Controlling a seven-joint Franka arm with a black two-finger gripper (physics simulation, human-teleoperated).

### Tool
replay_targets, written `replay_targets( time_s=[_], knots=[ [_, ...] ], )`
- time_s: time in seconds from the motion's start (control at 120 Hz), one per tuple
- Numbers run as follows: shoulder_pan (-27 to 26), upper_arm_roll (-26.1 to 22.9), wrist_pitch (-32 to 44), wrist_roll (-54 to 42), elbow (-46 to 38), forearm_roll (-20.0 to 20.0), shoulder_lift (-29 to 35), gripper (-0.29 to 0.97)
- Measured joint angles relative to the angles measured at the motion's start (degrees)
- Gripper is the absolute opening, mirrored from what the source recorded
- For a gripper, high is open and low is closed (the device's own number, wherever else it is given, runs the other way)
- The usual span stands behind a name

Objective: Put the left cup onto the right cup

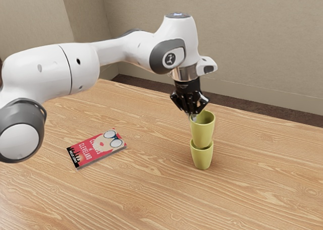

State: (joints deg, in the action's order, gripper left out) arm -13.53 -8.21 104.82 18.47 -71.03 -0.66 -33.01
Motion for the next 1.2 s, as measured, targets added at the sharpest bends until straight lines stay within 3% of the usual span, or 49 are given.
replay_targets(
  time_s=[0.667,1.1,1.2],
  knots=[
    [0.8,0.6,0.5,0.3,-1.8,-0.5,0.7,-0.11],
    [0.3,0.5,5.0,0.4,-4.2,-1.0,-0.2,-0.11],
    [0.3,0.5,5.4,0.4,-5.0,-0.6,-0.2,0.11]
  ],
)
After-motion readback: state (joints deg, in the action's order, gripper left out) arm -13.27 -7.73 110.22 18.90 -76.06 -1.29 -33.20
